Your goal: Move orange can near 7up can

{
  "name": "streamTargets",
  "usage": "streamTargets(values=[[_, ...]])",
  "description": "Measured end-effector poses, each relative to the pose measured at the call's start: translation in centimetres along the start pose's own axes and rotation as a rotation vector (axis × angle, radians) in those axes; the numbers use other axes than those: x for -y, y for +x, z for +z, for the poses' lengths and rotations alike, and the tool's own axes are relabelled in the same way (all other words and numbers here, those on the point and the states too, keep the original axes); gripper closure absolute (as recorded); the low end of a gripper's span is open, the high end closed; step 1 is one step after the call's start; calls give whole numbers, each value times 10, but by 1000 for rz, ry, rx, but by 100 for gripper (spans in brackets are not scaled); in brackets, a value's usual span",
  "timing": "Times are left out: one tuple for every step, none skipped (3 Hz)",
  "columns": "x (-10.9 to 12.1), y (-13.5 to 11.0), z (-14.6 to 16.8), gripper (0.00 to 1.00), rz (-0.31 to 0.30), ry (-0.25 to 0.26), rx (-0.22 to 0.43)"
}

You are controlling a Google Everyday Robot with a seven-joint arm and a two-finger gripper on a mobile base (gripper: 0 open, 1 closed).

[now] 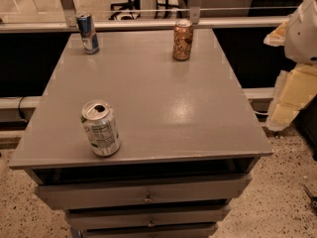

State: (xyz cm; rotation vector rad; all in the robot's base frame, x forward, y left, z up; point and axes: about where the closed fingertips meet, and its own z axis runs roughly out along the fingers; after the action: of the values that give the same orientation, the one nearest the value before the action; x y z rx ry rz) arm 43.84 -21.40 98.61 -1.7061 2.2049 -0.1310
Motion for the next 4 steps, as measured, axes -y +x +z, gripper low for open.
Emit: streamTargets(values=[[0, 0, 0, 0, 0, 0, 0], [21, 0, 36, 0, 19, -7, 73], [58, -1, 82, 0, 52, 16, 163], [97, -5, 118, 0, 81, 47, 253]])
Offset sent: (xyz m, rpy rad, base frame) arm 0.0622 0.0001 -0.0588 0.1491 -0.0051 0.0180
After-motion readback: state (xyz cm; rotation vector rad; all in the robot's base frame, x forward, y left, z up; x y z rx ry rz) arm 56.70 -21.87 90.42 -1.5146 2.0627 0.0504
